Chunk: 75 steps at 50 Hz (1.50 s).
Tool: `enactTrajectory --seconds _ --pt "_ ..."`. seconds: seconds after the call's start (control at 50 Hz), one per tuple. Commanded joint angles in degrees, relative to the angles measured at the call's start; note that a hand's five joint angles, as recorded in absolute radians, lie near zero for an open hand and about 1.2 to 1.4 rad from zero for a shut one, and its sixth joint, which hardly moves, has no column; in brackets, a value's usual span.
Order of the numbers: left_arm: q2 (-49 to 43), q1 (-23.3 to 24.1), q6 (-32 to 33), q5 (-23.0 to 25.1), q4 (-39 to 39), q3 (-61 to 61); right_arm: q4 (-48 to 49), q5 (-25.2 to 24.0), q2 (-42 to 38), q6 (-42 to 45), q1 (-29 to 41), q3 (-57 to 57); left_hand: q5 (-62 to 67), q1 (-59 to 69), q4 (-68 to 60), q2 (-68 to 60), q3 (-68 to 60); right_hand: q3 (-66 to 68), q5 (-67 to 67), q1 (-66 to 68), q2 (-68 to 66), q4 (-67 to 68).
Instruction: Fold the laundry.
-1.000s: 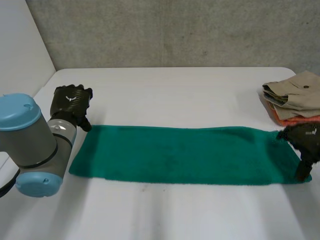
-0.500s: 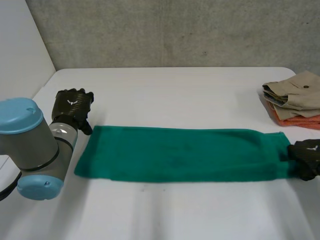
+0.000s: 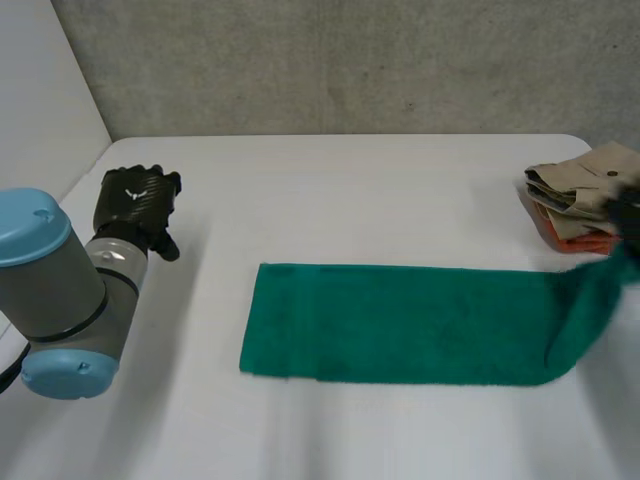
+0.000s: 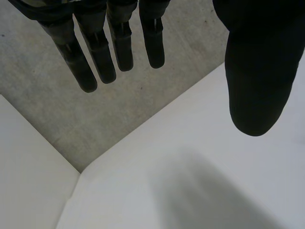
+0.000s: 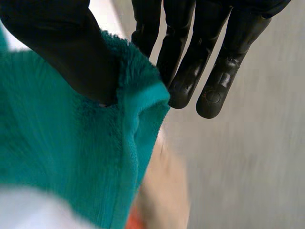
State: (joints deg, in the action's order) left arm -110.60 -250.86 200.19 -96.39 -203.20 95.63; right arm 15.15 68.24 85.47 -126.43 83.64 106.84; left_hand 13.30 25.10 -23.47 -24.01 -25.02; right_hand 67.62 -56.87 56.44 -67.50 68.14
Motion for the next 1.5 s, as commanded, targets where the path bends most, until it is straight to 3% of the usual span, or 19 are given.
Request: enactTrajectory --seconds 0.02,0.1,0.18,0.38,0.4,0.44,0.54,0.56,0.66,0.8,0.96,1.16,1.32,1.4,1.42,1.5 --pt "1.3 -0.3 0.0 0.0 0.0 0.1 9.9 -0.8 -0.6 -0.7 25.9 -4.6 1.4 -0.4 -1.2 -0.7 0.3 12.4 -13.1 23.6 -12.5 11.9" --pt "1.3 -0.2 0.0 -0.1 0.0 0.3 10.0 -0.6 -9.4 -0.7 38.5 -10.6 1.6 -0.2 -1.4 -0.8 0.2 12.4 -13.1 23.6 -12.5 11.9" --pt "1.3 -0.1 0.0 0.0 0.0 0.8 7.9 -0.6 -17.0 -1.4 45.3 -15.9 1.6 -0.2 -1.4 -0.8 0.2 12.4 -13.1 23.6 -12.5 11.9" --pt "0.7 0.5 0.0 0.0 0.0 1.0 5.9 -0.2 -29.6 -2.4 50.9 -22.2 1.4 -0.4 -1.2 -0.7 0.3 11.1 -11.9 22.3 -11.2 10.6" --pt "0.7 0.7 0.0 0.1 0.0 1.0 5.1 0.2 -29.7 -3.8 50.9 -22.4 1.2 -0.6 -1.0 -0.5 0.5 -27.5 26.8 -16.4 27.4 -28.1" --pt "0.6 1.3 0.0 0.1 0.0 1.0 3.8 1.1 -29.3 -6.5 50.8 -22.4 0.4 -1.4 -0.2 0.3 1.3 -57.6 56.9 -46.4 57.5 -58.1" --pt "0.6 2.8 0.1 0.2 0.0 0.6 -0.1 6.8 -25.5 -19.9 48.9 -22.3 0.0 -1.8 0.1 0.7 1.7 -57.6 56.9 -46.4 57.5 -58.1" --pt "0.7 3.6 0.2 0.2 0.0 0.3 -1.6 8.6 -22.6 -25.1 45.5 -21.6 -0.6 -2.4 0.8 1.3 2.4 -57.6 56.9 -46.4 57.5 -58.1" --pt "0.8 8.5 0.2 0.2 0.0 -0.6 -7.6 9.3 -16.1 -33.4 35.9 -16.3 -1.1 -2.9 1.3 1.9 2.9 -57.6 56.9 -46.4 57.5 -58.1" --pt "-0.6 17.3 0.1 3.7 0.7 -1.9 -9.1 7.5 -12.9 -31.8 30.4 -5.8 -2.0 -3.8 2.2 2.7 3.7 -57.6 56.9 -46.4 57.5 -58.1" --pt "-8.6 21.8 0.3 5.6 0.7 -5.1 -3.9 7.4 -13.1 -26.6 28.6 1.2 -1.5 -3.3 1.7 2.2 3.2 -56.6 55.8 -45.4 56.4 -57.1" --pt "-18.5 21.2 0.8 5.3 6.1 -13.3 -2.1 7.4 -14.4 -26.5 28.5 2.1 -0.6 -2.4 0.8 1.3 2.4 -44.8 44.0 -33.6 44.6 -45.3" --pt "-21.1 18.0 1.1 4.7 9.4 -16.5 -1.1 7.7 -14.5 -26.1 28.7 2.6 0.7 -1.1 -0.5 0.0 1.0 -44.4 43.7 -33.2 44.3 -44.9" --pt "-20.6 16.4 1.1 -0.8 9.0 -16.8 -1.1 7.8 -14.5 -26.1 28.8 2.7 3.7 1.9 -3.6 -3.0 -2.0 -44.4 43.7 -33.2 44.3 -44.9" --pt "-20.2 15.4 1.3 -5.2 8.6 -17.0 -1.1 7.9 -14.5 -26.1 28.9 2.8 3.6 1.8 -3.4 -2.9 -1.8 -44.3 43.5 -33.1 44.1 -44.8" --pt "-17.8 13.3 1.3 -13.8 6.2 -16.8 -0.7 7.9 -14.5 -26.1 29.0 3.0 3.1 1.3 -2.9 -2.4 -1.3 -40.4 39.6 -29.2 40.3 -40.9"
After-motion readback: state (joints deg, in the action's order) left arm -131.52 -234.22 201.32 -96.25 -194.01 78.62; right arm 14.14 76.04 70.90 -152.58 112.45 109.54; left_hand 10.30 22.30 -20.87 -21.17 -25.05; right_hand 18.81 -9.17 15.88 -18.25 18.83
